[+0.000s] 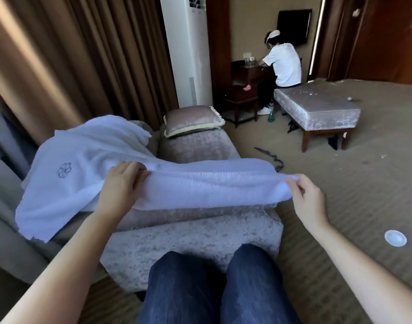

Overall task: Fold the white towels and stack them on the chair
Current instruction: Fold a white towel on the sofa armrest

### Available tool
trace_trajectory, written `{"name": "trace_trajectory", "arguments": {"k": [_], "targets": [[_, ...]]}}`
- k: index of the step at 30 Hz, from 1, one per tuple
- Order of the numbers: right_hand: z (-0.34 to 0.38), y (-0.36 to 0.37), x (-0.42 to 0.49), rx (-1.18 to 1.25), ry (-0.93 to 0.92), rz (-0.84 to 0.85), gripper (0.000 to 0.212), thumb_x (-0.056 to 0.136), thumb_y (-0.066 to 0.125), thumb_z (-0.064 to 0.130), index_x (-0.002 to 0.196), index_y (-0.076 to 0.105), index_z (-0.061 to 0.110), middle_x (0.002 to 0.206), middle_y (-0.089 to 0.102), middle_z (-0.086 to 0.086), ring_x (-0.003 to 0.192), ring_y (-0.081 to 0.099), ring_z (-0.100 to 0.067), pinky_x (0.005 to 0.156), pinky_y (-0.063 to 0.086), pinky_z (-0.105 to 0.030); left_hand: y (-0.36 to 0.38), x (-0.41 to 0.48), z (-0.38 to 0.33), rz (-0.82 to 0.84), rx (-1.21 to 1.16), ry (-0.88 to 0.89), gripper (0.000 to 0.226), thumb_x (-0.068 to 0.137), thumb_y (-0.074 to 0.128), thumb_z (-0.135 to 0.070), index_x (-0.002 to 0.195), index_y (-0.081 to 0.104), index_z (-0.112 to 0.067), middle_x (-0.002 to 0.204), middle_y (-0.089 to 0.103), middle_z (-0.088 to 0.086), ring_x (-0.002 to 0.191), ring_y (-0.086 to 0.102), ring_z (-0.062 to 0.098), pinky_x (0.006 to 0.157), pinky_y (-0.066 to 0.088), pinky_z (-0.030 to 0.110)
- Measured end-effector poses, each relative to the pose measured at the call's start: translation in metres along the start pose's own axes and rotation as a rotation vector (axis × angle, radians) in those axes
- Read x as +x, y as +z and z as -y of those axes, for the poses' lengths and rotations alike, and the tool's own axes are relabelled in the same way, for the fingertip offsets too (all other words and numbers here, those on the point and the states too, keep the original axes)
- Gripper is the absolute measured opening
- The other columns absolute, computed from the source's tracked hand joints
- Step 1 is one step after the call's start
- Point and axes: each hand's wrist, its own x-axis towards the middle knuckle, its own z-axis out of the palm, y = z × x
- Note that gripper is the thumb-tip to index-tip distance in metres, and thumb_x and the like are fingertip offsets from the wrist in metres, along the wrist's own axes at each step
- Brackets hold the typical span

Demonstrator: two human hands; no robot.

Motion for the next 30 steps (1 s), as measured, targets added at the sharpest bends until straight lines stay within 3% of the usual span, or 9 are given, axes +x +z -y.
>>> {"name": "trace_trajectory", "arguments": {"k": [2,7,10,12,16,19,21,25,30], "targets": [[0.004,0.008,0.027,-0.026,0.045,-0.001,0.023,0.093,0.062,0.012,0.072,0.057,0.004,0.057,0.05,-0.009,0.056,0.044,-0.024,0.054,0.031,-0.032,0.011,0.024,0.01,0.038,0.013,-0.025,0.024,0.089,0.044,-0.022,0.085,0.062,-0.006,0.076,0.062,0.01,0.073,0.053,0.029,0.064,0.04,0.039],[0.003,0.037,0.085,-0.136,0.17,0.034,0.016,0.09,0.066,0.022,0.084,0.072,0.008,0.068,0.064,-0.003,0.069,0.06,-0.025,0.063,0.042,-0.035,0.051,0.071,0.035,0.107,0.082,-0.051,0.017,0.085,0.049,-0.015,0.084,0.065,-0.009,0.079,0.064,0.01,0.075,0.056,0.032,0.065,0.045,0.042],[-0.004,0.05,0.101,-0.216,0.195,0.08,0.034,0.092,0.063,0.023,0.06,0.053,0.025,0.053,0.05,0.005,0.054,0.049,-0.015,0.052,0.035,-0.031,0.074,0.086,0.043,0.129,0.125,-0.051,0.014,0.087,0.054,-0.013,0.083,0.066,-0.009,0.081,0.066,0.009,0.077,0.057,0.033,0.066,0.043,0.042],[-0.008,0.056,0.106,-0.272,0.227,0.105,0.042,0.093,0.061,0.025,0.056,0.041,0.03,0.049,0.043,0.007,0.051,0.042,-0.009,0.046,0.027,-0.028,0.085,0.09,0.047,0.144,0.124,-0.053,0.011,0.087,0.055,-0.014,0.083,0.065,-0.01,0.082,0.066,0.007,0.079,0.057,0.031,0.067,0.041,0.04],[-0.015,0.067,0.113,-0.345,0.277,0.148,0.026,0.095,0.056,0.03,0.07,0.056,0.021,0.055,0.048,0.008,0.057,0.047,-0.016,0.047,0.027,-0.028,0.106,0.088,0.061,0.218,0.134,-0.054,0.021,0.088,0.048,-0.022,0.082,0.064,-0.011,0.081,0.066,0.005,0.078,0.056,0.029,0.067,0.04,0.039],[-0.021,0.074,0.111,-0.389,0.308,0.19,0.024,0.097,0.053,0.029,0.081,0.064,0.014,0.069,0.061,-0.003,0.066,0.053,-0.023,0.051,0.032,-0.029,0.115,0.085,0.061,0.254,0.12,-0.067,0.023,0.089,0.047,-0.025,0.08,0.064,-0.012,0.08,0.065,0.005,0.077,0.057,0.03,0.067,0.042,0.041],[-0.024,0.075,0.11,-0.391,0.332,0.191,0.024,0.097,0.053,0.027,0.085,0.066,0.011,0.077,0.066,-0.007,0.07,0.054,-0.026,0.055,0.034,-0.03,0.119,0.086,0.061,0.271,0.112,-0.069,0.019,0.09,0.052,-0.022,0.079,0.065,-0.012,0.079,0.065,0.005,0.076,0.057,0.029,0.067,0.042,0.041],[-0.015,0.072,0.112,-0.425,0.354,0.171,0.008,0.092,0.06,0.026,0.095,0.058,0.019,0.089,0.058,0.002,0.081,0.055,-0.024,0.065,0.038,-0.031,0.122,0.083,0.063,0.35,0.107,-0.04,0.007,0.083,0.073,-0.015,0.077,0.069,-0.014,0.079,0.066,0.003,0.076,0.056,0.027,0.067,0.039,0.038],[0.007,0.073,0.11,-0.573,0.097,0.159,0.015,0.086,0.062,0.009,0.098,0.062,0.017,0.103,0.055,-0.004,0.089,0.058,-0.032,0.068,0.038,-0.033,0.118,0.083,0.061,0.352,0.108,-0.001,0.012,0.085,0.069,-0.028,0.081,0.075,-0.018,0.081,0.064,0.0,0.08,0.056,0.025,0.068,0.036,0.035]]}}
